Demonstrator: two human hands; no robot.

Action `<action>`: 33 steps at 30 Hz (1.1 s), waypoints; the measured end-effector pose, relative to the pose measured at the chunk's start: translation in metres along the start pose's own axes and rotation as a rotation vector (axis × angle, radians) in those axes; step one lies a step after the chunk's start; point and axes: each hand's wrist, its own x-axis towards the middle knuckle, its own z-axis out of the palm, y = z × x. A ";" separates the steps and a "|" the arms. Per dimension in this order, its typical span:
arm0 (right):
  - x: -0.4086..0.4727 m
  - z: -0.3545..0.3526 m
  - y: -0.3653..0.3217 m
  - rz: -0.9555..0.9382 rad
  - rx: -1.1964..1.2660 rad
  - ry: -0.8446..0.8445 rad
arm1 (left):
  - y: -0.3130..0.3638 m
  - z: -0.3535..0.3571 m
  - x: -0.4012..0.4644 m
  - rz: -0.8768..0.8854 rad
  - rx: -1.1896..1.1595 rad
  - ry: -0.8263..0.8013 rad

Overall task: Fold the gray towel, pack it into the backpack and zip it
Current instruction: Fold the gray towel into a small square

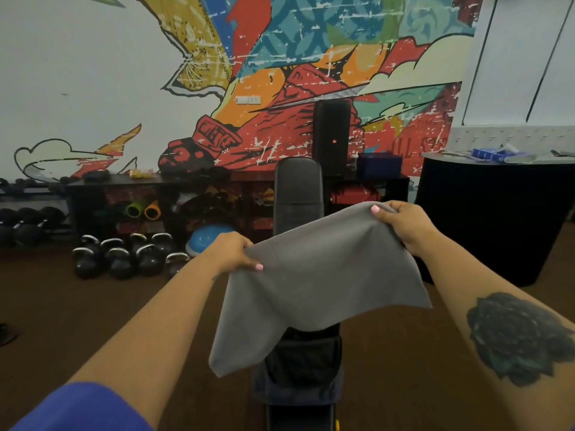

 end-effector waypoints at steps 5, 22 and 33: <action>-0.001 0.005 -0.013 0.002 0.164 0.122 | -0.008 0.007 -0.006 -0.021 0.177 -0.126; -0.008 -0.014 0.001 0.017 0.108 0.475 | -0.041 0.015 -0.030 -0.042 -0.063 -0.040; -0.043 0.032 -0.004 -0.120 -0.072 0.307 | 0.059 -0.002 -0.060 0.147 -0.898 -0.159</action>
